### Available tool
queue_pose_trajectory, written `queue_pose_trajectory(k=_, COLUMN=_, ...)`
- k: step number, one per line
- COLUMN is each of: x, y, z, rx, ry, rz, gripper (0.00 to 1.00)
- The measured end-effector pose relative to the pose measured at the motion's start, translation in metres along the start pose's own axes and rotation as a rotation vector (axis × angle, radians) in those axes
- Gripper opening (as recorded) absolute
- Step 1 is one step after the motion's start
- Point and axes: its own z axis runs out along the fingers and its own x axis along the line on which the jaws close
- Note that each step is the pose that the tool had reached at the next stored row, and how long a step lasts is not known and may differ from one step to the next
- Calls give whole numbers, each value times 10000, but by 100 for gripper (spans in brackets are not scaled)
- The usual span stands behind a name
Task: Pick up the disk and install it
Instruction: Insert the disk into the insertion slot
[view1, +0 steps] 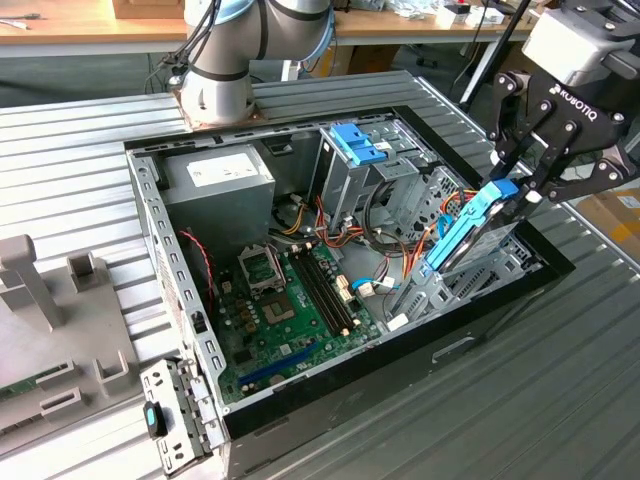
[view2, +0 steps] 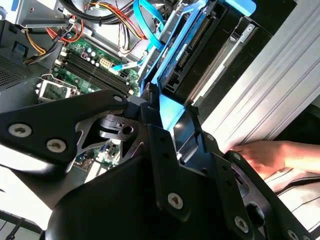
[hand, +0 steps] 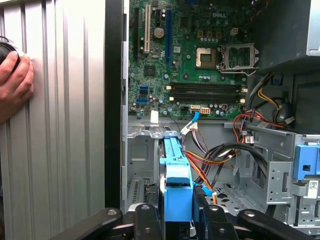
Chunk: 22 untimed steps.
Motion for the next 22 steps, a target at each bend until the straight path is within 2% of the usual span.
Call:
queue_pose_trajectory(k=15, x=0, y=0, z=8, rx=0, ry=0, rz=0, gripper=36)
queue_pose_trajectory(k=17, x=-1, y=-1, z=-24, rx=1, ry=-54, rz=2, gripper=36)
queue_pose_trajectory(k=22, x=-2, y=-2, z=-39, rx=0, ry=-62, rz=0, gripper=36)
